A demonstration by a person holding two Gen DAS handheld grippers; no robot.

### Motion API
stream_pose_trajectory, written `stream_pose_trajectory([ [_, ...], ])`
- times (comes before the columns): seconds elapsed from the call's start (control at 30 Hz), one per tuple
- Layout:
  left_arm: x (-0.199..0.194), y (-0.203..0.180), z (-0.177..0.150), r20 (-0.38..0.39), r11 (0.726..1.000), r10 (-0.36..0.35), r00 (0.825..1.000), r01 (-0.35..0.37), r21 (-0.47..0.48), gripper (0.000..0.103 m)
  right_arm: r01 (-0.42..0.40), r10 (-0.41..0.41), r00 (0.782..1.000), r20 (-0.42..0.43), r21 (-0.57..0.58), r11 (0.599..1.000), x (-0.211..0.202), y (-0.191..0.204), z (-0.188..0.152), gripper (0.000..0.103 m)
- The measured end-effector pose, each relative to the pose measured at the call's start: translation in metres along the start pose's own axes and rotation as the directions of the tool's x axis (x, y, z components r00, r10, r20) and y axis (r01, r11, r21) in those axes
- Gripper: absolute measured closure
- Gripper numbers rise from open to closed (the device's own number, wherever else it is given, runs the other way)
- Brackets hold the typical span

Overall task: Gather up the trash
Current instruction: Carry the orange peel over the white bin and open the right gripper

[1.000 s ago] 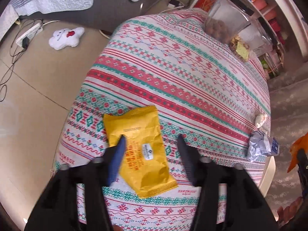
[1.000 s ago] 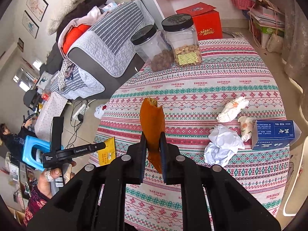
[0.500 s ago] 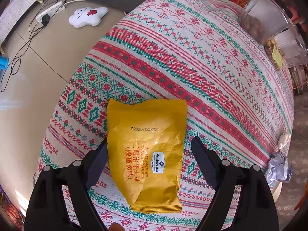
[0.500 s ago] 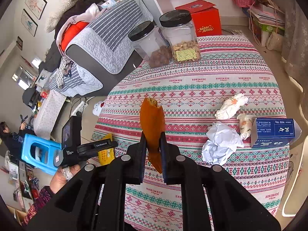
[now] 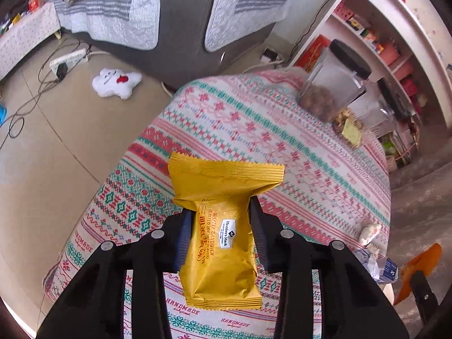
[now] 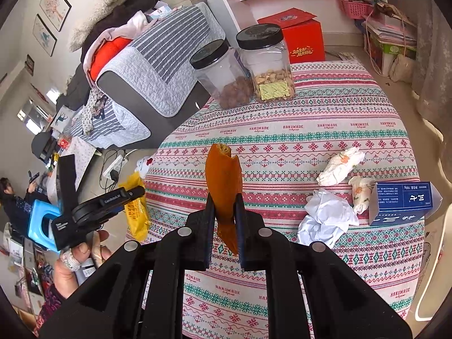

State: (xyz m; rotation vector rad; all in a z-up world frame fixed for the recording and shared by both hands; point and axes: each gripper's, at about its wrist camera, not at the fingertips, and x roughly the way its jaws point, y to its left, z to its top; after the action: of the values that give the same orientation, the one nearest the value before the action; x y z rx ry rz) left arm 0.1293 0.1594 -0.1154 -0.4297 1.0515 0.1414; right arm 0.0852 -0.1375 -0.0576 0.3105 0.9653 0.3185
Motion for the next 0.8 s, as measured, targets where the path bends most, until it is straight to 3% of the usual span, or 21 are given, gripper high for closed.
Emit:
stream_pose_trajectory([
  [0.13,-0.04,-0.026,0.0,0.151,0.997,-0.047,0.987,0.038,0.065,0.065,0.016,-0.014,0.998,0.069,-0.02,1.0,-0.007,0.008,0.002,0.09],
  [0.3,-0.085,-0.053,-0.011,0.295,0.987,-0.117,0.948,0.08,0.136,0.065,0.057,-0.05,0.985,0.164,-0.041,0.997,-0.021,0.015,0.003,0.09],
  [0.5,-0.114,-0.074,-0.026,0.388,0.977,-0.177,0.904,0.114,0.18,0.065,0.162,-0.148,0.946,0.29,-0.025,0.986,-0.046,0.013,0.002,0.09],
  [0.57,-0.12,-0.081,-0.033,0.406,0.973,-0.194,0.893,0.121,0.199,0.065,0.218,-0.204,0.919,0.337,-0.005,0.976,-0.058,0.009,0.0,0.09],
  [0.63,-0.123,-0.088,-0.039,0.416,0.967,-0.213,0.884,0.131,0.216,0.065,0.29,-0.28,0.879,0.386,0.033,0.957,-0.072,0.0,-0.003,0.09],
  [0.8,-0.128,-0.107,-0.054,0.418,0.954,-0.247,0.874,0.144,0.263,0.065,0.453,-0.494,0.734,0.467,0.206,0.867,-0.114,-0.04,-0.018,0.09],
])
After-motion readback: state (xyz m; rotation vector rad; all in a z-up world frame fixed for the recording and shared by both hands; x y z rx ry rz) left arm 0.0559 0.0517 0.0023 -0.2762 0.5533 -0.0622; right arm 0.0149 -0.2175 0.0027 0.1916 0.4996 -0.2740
